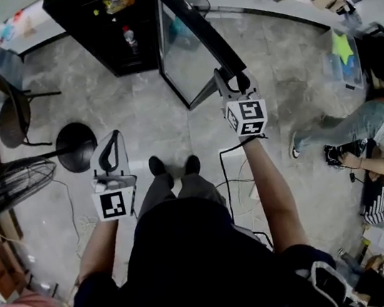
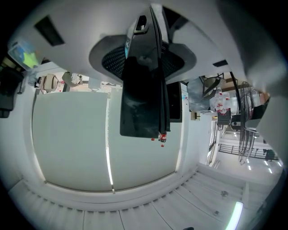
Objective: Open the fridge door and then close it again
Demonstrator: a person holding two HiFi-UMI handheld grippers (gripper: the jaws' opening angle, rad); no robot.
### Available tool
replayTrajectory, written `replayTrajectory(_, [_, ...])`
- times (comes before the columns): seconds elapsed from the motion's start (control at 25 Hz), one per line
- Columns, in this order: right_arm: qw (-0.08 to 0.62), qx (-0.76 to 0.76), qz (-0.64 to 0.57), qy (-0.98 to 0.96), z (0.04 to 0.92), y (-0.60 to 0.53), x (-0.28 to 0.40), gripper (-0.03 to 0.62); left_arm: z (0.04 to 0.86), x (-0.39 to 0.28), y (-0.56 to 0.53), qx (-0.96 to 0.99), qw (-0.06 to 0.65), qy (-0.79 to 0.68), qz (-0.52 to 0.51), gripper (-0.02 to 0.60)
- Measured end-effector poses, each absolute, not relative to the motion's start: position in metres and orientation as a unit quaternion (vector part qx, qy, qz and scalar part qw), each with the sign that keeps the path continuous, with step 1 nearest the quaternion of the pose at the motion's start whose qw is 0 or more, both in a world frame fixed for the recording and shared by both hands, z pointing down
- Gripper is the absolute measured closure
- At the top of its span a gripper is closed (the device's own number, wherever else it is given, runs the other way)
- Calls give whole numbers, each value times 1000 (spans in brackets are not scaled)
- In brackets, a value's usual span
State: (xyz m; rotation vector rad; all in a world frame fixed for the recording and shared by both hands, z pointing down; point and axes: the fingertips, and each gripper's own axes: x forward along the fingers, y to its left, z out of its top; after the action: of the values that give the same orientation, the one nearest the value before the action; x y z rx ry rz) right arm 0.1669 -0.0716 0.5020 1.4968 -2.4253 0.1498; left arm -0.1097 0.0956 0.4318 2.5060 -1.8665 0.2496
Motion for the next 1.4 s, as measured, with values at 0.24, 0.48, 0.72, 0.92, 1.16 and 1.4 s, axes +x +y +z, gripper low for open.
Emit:
replayTrajectory(0.24, [145,516,51,-843,503,-82,177,385,423,-116,84,822,-9,-566,56,560])
replayTrajectory(0.48, [146,508,50,-848,501,-95,196,384,423,-106,70,840,-4,-540,53,560])
replayTrajectory(0.72, [141,496,45,-856,501,-112,222,381,421,-85,55,836,-11,-545,62,559])
replayTrajectory(0.92, [142,468,38,-871,497,-134,247,379,415,-56,27,816,-9,-575,64,559])
replayTrajectory(1.16, [145,437,37,-887,497,-173,276,375,413,-15,-5,797,-8,-599,69,560])
replayTrajectory(1.4, [146,409,30,-900,498,-208,302,368,410,22,-26,784,-14,-616,76,560])
